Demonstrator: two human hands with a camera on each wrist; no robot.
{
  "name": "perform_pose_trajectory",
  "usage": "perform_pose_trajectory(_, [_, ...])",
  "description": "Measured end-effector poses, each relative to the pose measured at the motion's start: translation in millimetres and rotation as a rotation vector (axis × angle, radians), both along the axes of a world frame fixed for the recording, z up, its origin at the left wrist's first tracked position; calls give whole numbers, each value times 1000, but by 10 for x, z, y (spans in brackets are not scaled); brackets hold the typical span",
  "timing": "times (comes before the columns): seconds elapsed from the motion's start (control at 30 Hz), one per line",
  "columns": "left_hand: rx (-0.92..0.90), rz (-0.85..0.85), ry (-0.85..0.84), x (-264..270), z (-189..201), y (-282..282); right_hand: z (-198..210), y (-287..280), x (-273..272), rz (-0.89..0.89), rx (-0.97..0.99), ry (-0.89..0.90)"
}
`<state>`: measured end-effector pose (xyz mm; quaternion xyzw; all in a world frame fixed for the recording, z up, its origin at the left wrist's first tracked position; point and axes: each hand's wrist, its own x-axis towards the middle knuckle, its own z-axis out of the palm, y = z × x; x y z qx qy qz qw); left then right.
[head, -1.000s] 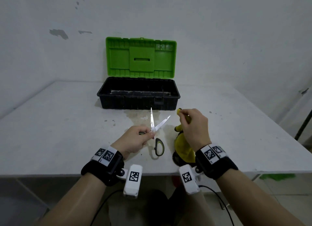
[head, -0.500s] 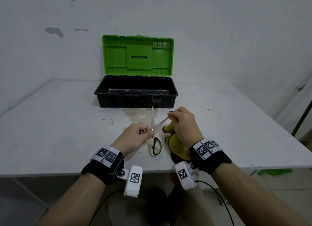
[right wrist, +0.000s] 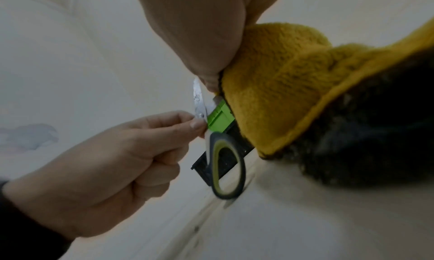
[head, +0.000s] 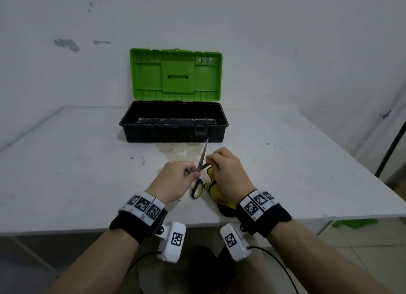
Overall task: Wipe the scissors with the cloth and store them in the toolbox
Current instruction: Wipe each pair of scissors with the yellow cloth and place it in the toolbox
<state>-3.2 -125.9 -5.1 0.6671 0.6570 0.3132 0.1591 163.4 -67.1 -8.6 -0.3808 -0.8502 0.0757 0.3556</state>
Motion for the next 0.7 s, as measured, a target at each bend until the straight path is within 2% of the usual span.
perform_pose_trajectory(0.1, [-14,-10,-10,-19,-1,-16,67,140,93,-131,-82,100])
perform_pose_trajectory(0.2, [-69,0,-100,-69,14,-6,222,217,259,-220,-204,180])
perform_pose_trajectory(0.3, [-132,26,-262,-111,27,12,338,181,339,-226,-193,283])
perform_pose_trajectory(0.4, [-205,73,-415,-132,49,28,414,54,330,-133,-212,369])
perform_pose_trajectory(0.53, [-271,95,-446,-140,104,27,455,-52,248,-20,-120,260])
perform_pose_trajectory(0.7, [-380,14,-420,-89,124,19,365,-55,10,67,-178,32])
